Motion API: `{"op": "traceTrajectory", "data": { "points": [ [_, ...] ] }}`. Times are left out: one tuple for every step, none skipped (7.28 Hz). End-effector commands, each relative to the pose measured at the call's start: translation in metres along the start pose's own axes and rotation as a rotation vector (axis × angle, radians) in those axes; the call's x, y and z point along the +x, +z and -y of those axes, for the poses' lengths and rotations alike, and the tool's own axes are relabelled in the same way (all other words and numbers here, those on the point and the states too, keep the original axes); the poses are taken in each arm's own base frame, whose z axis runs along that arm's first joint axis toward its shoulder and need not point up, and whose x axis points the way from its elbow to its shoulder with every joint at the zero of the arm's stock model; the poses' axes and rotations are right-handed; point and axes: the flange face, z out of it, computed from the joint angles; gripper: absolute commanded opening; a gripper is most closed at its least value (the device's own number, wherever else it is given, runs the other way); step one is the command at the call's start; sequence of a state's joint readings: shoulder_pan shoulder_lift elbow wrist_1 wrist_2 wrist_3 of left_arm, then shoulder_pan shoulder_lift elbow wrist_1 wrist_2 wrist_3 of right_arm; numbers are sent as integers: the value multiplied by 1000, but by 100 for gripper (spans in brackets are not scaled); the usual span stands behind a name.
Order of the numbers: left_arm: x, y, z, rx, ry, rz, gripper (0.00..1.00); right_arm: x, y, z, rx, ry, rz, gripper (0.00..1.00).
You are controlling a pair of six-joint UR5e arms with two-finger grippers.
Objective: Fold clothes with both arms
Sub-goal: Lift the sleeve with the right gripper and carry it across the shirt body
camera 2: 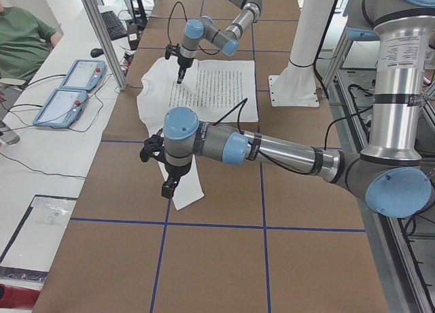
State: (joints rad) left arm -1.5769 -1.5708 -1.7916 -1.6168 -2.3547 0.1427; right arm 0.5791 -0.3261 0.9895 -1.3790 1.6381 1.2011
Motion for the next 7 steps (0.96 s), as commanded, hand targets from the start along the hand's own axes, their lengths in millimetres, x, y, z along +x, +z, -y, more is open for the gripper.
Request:
{"op": "traceTrajectory", "data": {
  "points": [
    [0,0,0,0,0,0,100,-21,0,2,12,35,-12,98],
    [1,-1,0,1,0,0,100,-32,-2,7,9,40,-19,99],
    [1,-1,0,2,1,0,100,-34,-4,7,8,41,-17,99],
    [2,-1,1,4,0,-4,100,-34,-5,8,3,39,-13,99],
    [7,-1,3,10,0,-59,100,-33,-7,10,-13,42,-6,100],
    [11,-1,3,15,-15,-100,100,-24,-16,24,-51,53,10,100],
    [22,-12,12,40,12,-98,100,-3,-32,46,-112,65,-17,100]
  ]
}}
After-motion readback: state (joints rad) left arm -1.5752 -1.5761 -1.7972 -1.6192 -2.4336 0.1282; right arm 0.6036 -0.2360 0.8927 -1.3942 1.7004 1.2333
